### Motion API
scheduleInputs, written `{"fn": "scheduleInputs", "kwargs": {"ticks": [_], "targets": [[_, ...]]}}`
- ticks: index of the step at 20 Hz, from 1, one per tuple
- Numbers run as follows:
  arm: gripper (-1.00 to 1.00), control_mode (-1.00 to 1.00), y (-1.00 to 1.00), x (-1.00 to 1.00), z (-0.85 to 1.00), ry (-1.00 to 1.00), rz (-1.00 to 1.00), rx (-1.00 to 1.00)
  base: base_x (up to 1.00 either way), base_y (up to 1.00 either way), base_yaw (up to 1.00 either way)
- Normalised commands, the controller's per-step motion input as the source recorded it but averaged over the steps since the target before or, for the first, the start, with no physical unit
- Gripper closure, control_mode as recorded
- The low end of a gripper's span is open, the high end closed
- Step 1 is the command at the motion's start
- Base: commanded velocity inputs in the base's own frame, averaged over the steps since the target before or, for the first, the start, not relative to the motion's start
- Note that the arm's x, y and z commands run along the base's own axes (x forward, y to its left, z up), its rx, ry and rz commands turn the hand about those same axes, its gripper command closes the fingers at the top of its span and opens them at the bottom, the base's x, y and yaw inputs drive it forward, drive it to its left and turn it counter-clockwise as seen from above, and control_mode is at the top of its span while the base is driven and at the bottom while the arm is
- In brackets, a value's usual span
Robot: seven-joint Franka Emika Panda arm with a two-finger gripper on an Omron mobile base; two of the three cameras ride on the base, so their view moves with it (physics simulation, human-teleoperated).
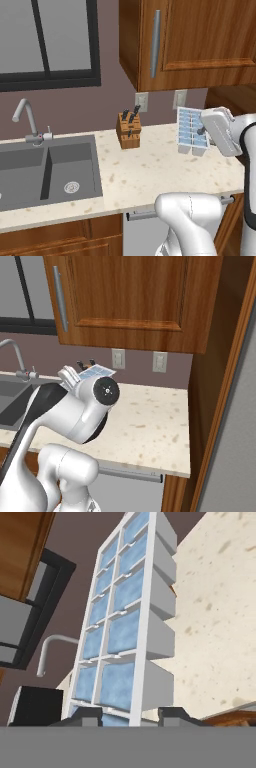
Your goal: The ice cube tray has been filled with water. Take the tray and place it in the freezer to make ice. Close the freezer door after placing the tray.
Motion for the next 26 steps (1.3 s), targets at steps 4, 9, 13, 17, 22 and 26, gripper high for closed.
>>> {"fn": "scheduleInputs", "kwargs": {"ticks": [4,9,13,17,22,26], "targets": [[1.00,-1.00,0.00,0.00,0.00,0.00,0.00,0.00,0.00,0.00,0.00],[1.00,-1.00,0.00,-0.33,0.00,-0.01,0.00,0.00,0.00,0.00,0.00],[1.00,-1.00,0.00,-0.60,0.00,0.00,0.00,0.00,0.00,0.00,0.00],[1.00,-1.00,0.00,-0.67,0.00,-0.05,0.00,-0.01,0.00,0.00,0.00],[1.00,-1.00,0.06,-0.23,0.00,-0.04,-0.01,-0.02,0.00,0.00,0.00],[1.00,-1.00,0.01,0.47,0.00,0.00,-0.01,0.00,0.00,0.00,0.00]]}}
